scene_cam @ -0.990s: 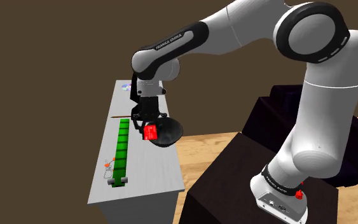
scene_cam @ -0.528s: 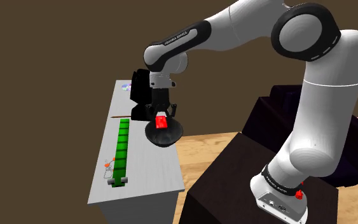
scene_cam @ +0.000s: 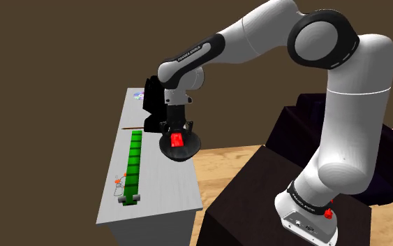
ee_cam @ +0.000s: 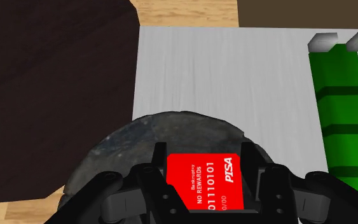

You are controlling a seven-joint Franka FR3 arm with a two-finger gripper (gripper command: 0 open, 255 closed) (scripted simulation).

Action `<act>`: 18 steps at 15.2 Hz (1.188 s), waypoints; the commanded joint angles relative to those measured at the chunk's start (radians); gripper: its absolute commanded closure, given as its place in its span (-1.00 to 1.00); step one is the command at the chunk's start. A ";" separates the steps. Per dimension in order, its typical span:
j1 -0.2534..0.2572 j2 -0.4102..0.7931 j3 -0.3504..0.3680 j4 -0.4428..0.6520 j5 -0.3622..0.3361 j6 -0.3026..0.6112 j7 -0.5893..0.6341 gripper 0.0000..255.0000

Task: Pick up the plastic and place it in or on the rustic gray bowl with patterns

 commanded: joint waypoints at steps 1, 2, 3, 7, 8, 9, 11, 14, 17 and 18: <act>0.001 0.016 0.000 -0.008 0.001 0.023 -0.008 1.00; 0.002 0.025 0.000 -0.010 0.001 0.033 -0.011 1.00; 0.003 0.034 0.000 -0.011 0.002 0.043 -0.014 1.00; 0.004 0.055 -0.001 -0.013 0.002 0.065 -0.021 1.00; 0.004 0.055 -0.001 -0.013 0.002 0.065 -0.021 1.00; 0.004 0.055 -0.001 -0.013 0.002 0.065 -0.021 1.00; 0.004 0.055 -0.001 -0.013 0.002 0.065 -0.021 1.00; 0.004 0.055 -0.001 -0.013 0.002 0.065 -0.021 -1.00; 0.004 0.055 -0.001 -0.013 0.002 0.065 -0.021 -1.00; 0.004 0.055 -0.001 -0.013 0.002 0.065 -0.021 -1.00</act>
